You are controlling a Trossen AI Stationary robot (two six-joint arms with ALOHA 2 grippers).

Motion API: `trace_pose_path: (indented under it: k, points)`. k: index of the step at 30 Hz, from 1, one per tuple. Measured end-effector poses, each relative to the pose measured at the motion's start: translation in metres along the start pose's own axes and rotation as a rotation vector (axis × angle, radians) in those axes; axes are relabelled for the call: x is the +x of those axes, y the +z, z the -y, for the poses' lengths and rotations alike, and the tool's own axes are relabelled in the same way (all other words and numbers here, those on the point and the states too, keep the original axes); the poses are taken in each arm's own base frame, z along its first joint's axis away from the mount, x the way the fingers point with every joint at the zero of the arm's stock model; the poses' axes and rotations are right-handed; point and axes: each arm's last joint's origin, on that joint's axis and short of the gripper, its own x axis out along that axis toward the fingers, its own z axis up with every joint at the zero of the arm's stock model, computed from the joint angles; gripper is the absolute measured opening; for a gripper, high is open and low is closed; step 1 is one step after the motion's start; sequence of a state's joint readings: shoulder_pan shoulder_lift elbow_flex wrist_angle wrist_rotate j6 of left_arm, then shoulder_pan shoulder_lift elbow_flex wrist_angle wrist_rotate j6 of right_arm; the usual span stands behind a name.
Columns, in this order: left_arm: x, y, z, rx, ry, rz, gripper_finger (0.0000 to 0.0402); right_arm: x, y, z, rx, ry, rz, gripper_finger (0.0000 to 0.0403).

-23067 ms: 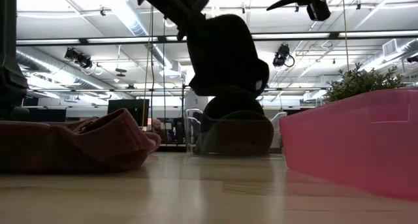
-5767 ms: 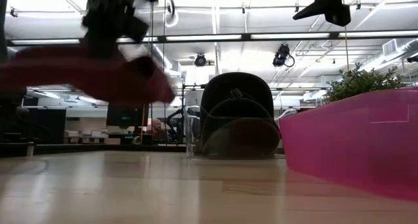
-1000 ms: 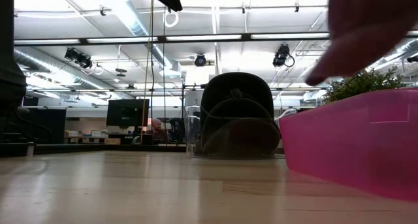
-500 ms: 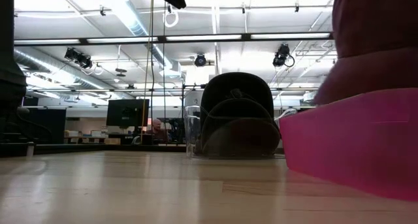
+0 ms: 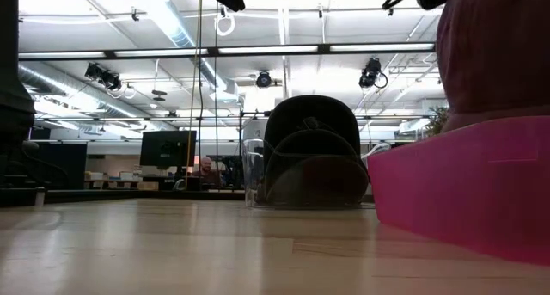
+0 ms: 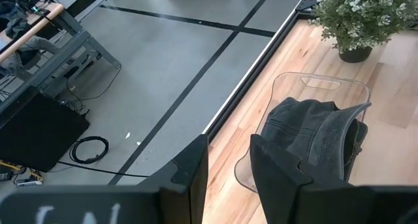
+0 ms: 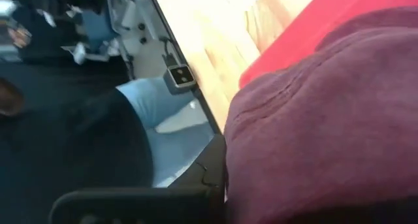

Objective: Pick & Place hat
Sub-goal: Put the red cap into the pink bin

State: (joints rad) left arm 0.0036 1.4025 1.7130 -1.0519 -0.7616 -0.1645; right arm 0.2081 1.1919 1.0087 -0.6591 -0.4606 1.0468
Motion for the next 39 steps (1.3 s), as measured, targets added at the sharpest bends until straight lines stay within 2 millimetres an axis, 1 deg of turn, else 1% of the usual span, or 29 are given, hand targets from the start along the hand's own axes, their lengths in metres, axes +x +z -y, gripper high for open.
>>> trace_pose_path:
  k: [4,7,10,17,19,23,28,33,39]
  points:
    - [0.0,0.0,0.0,0.0,0.0,0.0,0.0117,0.011,0.002,0.006,0.057,0.06,0.022,0.0013]
    - [0.0,0.0,0.0,0.001,0.0,-0.001,0.0117,0.018,0.003,0.013,0.07,0.066,0.041,0.0013]
    - [0.0,0.0,0.0,0.002,0.0,-0.001,0.0117,0.025,0.001,0.024,0.085,0.039,0.044,0.0013]
    - [0.0,0.0,0.0,0.005,0.0,-0.001,0.0117,0.04,-0.008,0.055,0.095,-0.069,0.018,0.0013]
    - [0.0,0.0,0.0,0.005,0.0,-0.001,0.0117,0.043,-0.01,0.06,0.095,-0.102,0.032,0.0013]
    - [0.0,0.0,0.0,0.005,0.0,-0.002,0.0117,0.046,-0.016,0.071,0.106,-0.18,0.088,0.0013]
    - [0.0,0.0,0.0,0.005,0.0,-0.002,0.0117,0.046,-0.022,0.079,0.126,-0.277,0.121,0.0013]
    - [0.0,0.0,0.0,0.005,0.0,-0.002,0.0117,0.046,-0.027,0.083,0.135,-0.343,0.109,0.0016]
    - [0.004,0.0,0.003,0.012,0.002,-0.009,0.0117,0.045,-0.029,0.086,0.165,-0.378,0.103,0.0018]
